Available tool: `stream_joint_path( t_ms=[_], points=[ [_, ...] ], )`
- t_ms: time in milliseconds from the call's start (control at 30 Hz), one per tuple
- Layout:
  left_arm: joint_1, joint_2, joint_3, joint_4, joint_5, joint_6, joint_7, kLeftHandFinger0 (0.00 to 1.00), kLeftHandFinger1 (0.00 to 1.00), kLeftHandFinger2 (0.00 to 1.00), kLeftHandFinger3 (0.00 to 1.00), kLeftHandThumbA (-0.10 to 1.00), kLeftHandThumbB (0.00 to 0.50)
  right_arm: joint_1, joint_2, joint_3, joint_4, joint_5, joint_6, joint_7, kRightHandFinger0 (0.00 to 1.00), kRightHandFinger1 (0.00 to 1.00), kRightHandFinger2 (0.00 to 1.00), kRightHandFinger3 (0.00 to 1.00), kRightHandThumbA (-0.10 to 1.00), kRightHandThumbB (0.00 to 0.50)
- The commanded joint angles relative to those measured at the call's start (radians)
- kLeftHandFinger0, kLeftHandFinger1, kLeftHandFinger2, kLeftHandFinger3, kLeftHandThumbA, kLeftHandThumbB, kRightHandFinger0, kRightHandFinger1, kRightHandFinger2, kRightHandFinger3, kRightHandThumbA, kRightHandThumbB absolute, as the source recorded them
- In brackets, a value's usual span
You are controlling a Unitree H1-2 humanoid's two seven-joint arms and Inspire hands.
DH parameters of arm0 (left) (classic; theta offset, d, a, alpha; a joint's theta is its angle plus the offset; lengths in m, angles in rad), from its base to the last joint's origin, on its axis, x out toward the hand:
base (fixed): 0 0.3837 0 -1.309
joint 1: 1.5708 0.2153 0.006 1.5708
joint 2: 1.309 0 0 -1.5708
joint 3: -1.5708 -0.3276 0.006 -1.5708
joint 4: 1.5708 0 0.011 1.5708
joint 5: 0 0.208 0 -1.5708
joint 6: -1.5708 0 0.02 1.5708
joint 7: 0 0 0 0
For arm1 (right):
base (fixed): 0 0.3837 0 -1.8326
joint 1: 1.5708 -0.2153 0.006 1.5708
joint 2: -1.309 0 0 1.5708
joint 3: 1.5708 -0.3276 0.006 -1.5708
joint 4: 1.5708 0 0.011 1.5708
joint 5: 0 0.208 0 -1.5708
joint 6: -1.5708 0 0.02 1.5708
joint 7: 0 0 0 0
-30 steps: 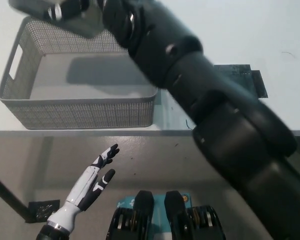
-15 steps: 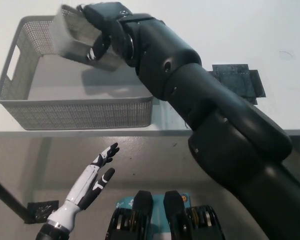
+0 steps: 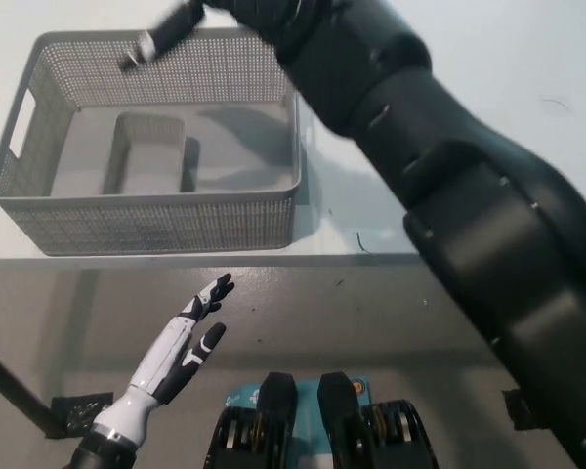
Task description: Use the right hand to pick up a small rectangular container and put it into a bigger container on the left side
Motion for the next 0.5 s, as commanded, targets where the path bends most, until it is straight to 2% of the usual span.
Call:
stream_joint_path(
  t_ms=[0, 100, 167, 200, 267, 300, 333, 400, 433, 467],
  points=[
    [-0.023, 0.015, 0.005, -0.004, 0.002, -0.043, -0.002, 1.00, 1.00, 1.00, 1.00, 1.00, 0.271, -0.062, -0.078, -0.106, -0.288, 0.149, -0.054, 0.016, 1.00, 1.00, 1.00, 1.00, 1.00, 0.500],
    [-0.027, 0.016, 0.006, -0.002, -0.003, -0.038, -0.006, 1.00, 1.00, 1.00, 1.00, 1.00, 0.270, -0.029, -0.109, -0.188, -0.489, 0.230, 0.012, 0.034, 1.00, 1.00, 1.00, 1.00, 1.00, 0.469],
    [-0.026, 0.016, 0.005, -0.007, -0.005, -0.025, -0.010, 1.00, 1.00, 1.00, 1.00, 1.00, 0.291, 0.006, -0.172, -0.205, -0.667, 0.244, 0.009, 0.066, 1.00, 1.00, 1.00, 1.00, 1.00, 0.431],
    [-0.027, 0.016, 0.006, -0.008, -0.005, -0.021, -0.011, 1.00, 1.00, 1.00, 1.00, 1.00, 0.291, 0.013, -0.183, -0.207, -0.700, 0.246, 0.010, 0.076, 1.00, 1.00, 1.00, 1.00, 1.00, 0.429],
    [-0.024, 0.017, 0.006, -0.011, -0.005, -0.021, -0.011, 1.00, 1.00, 1.00, 1.00, 1.00, 0.288, 0.043, -0.228, -0.248, -0.824, 0.278, 0.089, 0.094, 1.00, 1.00, 1.00, 1.00, 1.00, 0.414],
    [-0.025, 0.017, 0.006, -0.010, -0.007, -0.021, -0.012, 1.00, 1.00, 1.00, 1.00, 1.00, 0.288, 0.064, -0.250, -0.261, -0.890, 0.285, 0.110, 0.101, 1.00, 1.00, 1.00, 1.00, 1.00, 0.358],
    [-0.026, 0.017, 0.006, -0.007, -0.005, -0.022, -0.010, 1.00, 1.00, 1.00, 1.00, 1.00, 0.286, 0.088, -0.280, -0.274, -0.961, 0.289, 0.127, 0.108, 1.00, 1.00, 1.00, 1.00, 1.00, 0.338],
    [-0.022, 0.018, 0.006, -0.009, -0.004, -0.021, -0.010, 1.00, 1.00, 1.00, 1.00, 1.00, 0.286, 0.154, -0.343, -0.300, -1.118, 0.283, 0.163, 0.118, 1.00, 1.00, 1.00, 1.00, 1.00, 0.345],
    [-0.022, 0.020, 0.007, -0.011, -0.005, -0.019, -0.011, 1.00, 1.00, 1.00, 1.00, 1.00, 0.285, 0.187, -0.367, -0.319, -1.182, 0.300, 0.177, 0.123, 1.00, 1.00, 1.00, 1.00, 1.00, 0.388],
    [-0.023, 0.021, 0.008, -0.013, -0.007, -0.018, -0.012, 1.00, 1.00, 1.00, 1.00, 1.00, 0.278, 0.218, -0.384, -0.336, -1.242, 0.312, 0.187, 0.123, 1.00, 1.00, 1.00, 1.00, 1.00, 0.402]
  ],
)
